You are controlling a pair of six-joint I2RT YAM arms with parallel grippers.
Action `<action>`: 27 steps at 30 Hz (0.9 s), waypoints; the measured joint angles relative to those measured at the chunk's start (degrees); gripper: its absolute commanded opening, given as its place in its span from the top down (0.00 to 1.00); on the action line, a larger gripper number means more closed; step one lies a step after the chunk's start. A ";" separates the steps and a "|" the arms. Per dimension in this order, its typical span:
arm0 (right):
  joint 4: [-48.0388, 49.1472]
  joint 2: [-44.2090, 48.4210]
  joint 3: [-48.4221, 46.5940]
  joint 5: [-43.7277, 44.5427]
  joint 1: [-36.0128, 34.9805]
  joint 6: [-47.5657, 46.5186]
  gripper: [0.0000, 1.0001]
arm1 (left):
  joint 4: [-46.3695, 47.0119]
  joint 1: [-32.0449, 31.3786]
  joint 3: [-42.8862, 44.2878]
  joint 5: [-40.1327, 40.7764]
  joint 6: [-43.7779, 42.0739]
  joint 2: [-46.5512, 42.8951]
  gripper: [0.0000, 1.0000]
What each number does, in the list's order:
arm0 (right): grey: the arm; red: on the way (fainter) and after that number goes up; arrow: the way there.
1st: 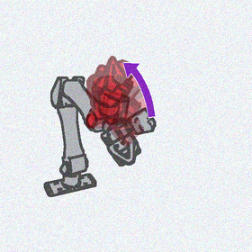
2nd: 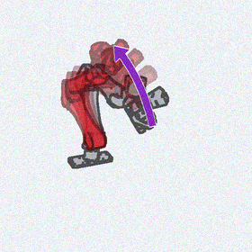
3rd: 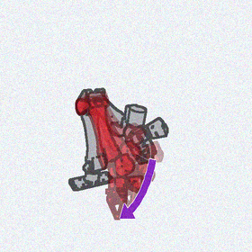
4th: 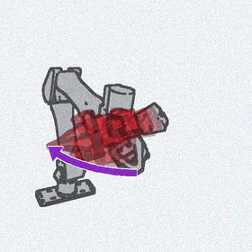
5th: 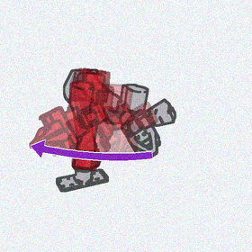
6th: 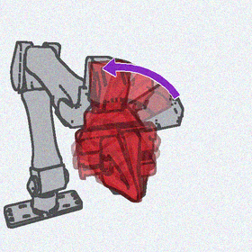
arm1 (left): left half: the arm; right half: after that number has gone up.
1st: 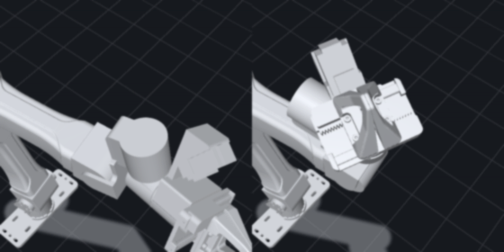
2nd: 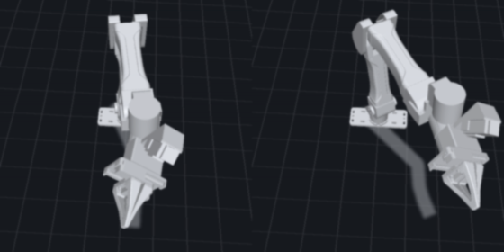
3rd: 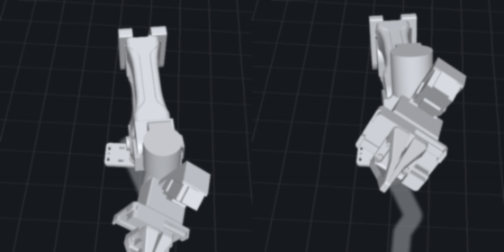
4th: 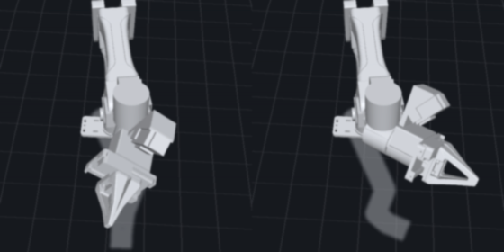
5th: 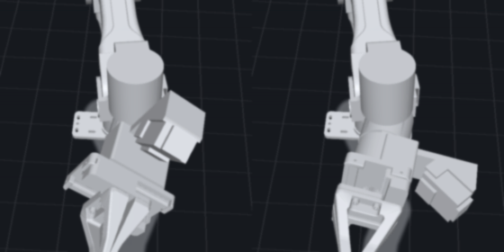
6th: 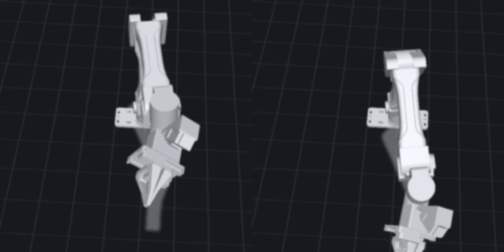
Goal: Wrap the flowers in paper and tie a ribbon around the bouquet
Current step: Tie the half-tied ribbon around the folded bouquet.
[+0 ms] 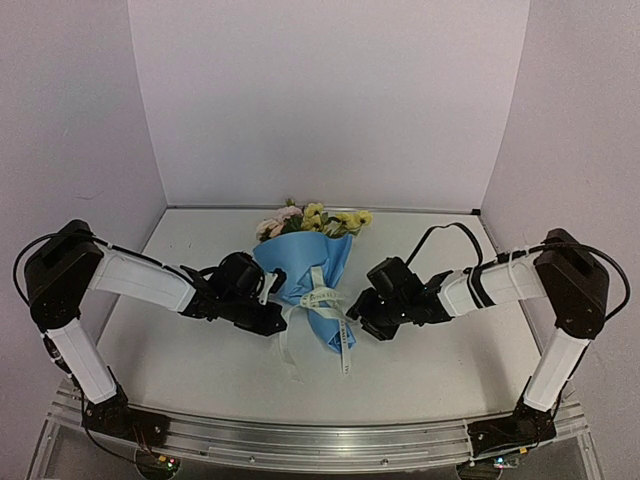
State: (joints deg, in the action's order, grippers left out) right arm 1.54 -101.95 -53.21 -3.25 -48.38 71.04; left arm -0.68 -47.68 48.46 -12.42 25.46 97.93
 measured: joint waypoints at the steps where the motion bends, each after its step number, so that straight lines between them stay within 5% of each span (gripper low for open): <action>1: -0.03 0.00 0.00 0.01 0.00 0.56 0.52 | -0.30 0.00 -0.19 -0.10 -0.04 -0.18 1.00; 15: 3.50 -2.99 0.80 -0.90 0.12 7.67 0.58 | -2.85 0.00 -2.56 -0.98 -0.10 -2.72 1.00; 27: 7.49 -4.66 1.21 -0.97 1.04 10.18 0.83 | -3.92 0.00 -3.40 -0.93 0.04 -3.57 1.00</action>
State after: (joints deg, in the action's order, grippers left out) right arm 9.03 -106.61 -52.00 -4.22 -47.34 81.22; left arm -4.60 -47.68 45.07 -13.35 25.50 94.37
